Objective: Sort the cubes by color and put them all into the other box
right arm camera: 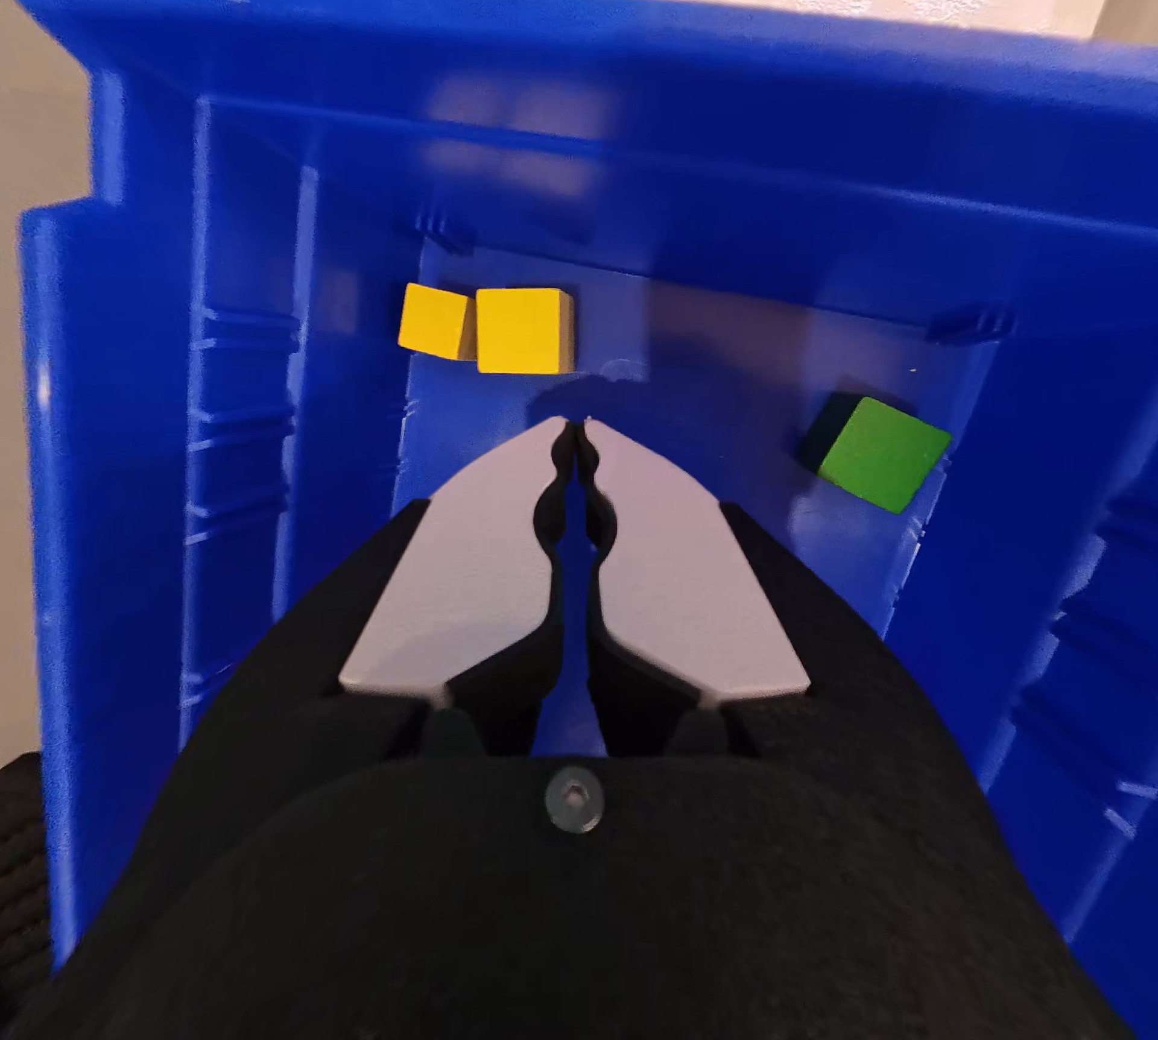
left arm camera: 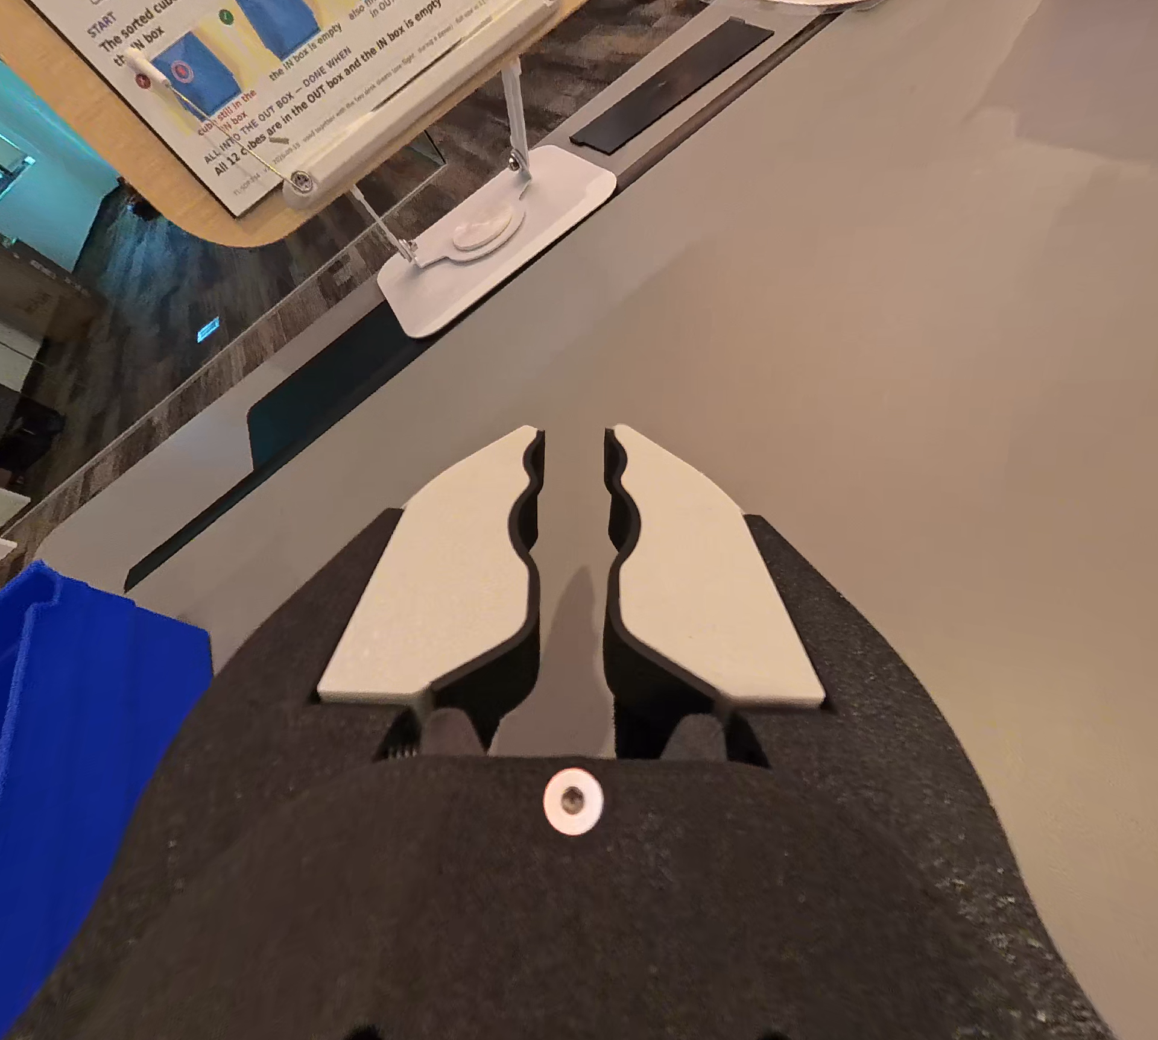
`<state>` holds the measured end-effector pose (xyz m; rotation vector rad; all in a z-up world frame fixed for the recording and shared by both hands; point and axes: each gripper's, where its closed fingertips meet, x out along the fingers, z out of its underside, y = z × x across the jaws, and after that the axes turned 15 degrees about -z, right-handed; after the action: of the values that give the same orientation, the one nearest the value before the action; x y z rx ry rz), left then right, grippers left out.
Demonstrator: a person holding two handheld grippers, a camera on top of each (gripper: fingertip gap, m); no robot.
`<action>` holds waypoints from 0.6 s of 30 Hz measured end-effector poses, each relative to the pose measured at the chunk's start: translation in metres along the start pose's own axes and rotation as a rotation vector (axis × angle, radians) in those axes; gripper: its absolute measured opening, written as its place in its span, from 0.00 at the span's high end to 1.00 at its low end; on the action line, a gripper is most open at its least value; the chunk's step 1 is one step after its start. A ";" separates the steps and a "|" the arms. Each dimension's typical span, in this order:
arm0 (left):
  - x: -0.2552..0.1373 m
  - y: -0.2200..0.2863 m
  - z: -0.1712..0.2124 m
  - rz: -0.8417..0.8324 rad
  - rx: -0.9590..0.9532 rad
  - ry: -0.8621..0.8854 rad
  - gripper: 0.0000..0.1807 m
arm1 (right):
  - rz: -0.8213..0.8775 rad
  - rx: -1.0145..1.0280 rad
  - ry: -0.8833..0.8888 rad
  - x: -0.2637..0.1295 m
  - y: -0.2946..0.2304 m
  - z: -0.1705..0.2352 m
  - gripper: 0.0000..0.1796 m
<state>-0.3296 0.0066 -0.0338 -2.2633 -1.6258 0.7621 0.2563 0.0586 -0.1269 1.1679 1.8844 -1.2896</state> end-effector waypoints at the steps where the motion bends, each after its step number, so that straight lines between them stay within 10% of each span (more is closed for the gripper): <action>1: 0.000 0.000 0.002 -0.001 0.005 -0.004 0.90 | 0.012 -0.001 -0.010 0.002 0.002 0.001 1.00; 18: -0.017 -0.013 0.022 -0.027 0.001 -0.012 0.91 | 0.075 -0.057 -0.046 0.009 0.015 0.001 1.00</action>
<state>-0.3558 -0.0065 -0.0409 -2.2351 -1.6575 0.7709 0.2653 0.0633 -0.1415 1.1586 1.8153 -1.2045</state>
